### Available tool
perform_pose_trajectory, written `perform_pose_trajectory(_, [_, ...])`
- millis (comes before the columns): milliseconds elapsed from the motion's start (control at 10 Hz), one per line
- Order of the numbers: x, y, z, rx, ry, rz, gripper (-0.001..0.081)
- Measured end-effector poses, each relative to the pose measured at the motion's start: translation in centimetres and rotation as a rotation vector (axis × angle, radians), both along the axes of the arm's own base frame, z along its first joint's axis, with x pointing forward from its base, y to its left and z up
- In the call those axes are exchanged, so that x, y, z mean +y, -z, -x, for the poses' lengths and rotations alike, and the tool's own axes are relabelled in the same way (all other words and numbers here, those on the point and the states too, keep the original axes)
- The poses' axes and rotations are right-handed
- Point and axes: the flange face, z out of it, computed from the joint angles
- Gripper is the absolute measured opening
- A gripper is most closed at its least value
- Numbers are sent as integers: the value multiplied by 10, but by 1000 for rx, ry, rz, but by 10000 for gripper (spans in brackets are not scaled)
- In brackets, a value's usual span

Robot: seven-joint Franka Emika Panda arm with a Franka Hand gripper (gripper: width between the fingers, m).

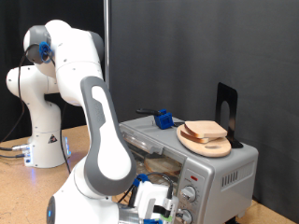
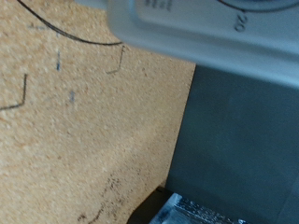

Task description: Make a piece of toast with the oven

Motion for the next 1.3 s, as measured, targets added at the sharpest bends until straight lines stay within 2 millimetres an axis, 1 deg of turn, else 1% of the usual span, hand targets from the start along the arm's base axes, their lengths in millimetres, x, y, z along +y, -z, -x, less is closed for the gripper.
perform_pose_trajectory(400, [10,-12,-4,-61,-26,5,795])
perform_pose_trajectory(800, [11,-10,-1,-254,-84,41,795])
perform_pose_trajectory(1000, [9,-8,-1,-270,-86,48,795])
perform_pose_trajectory(1300, [6,0,1,-247,-75,55,795])
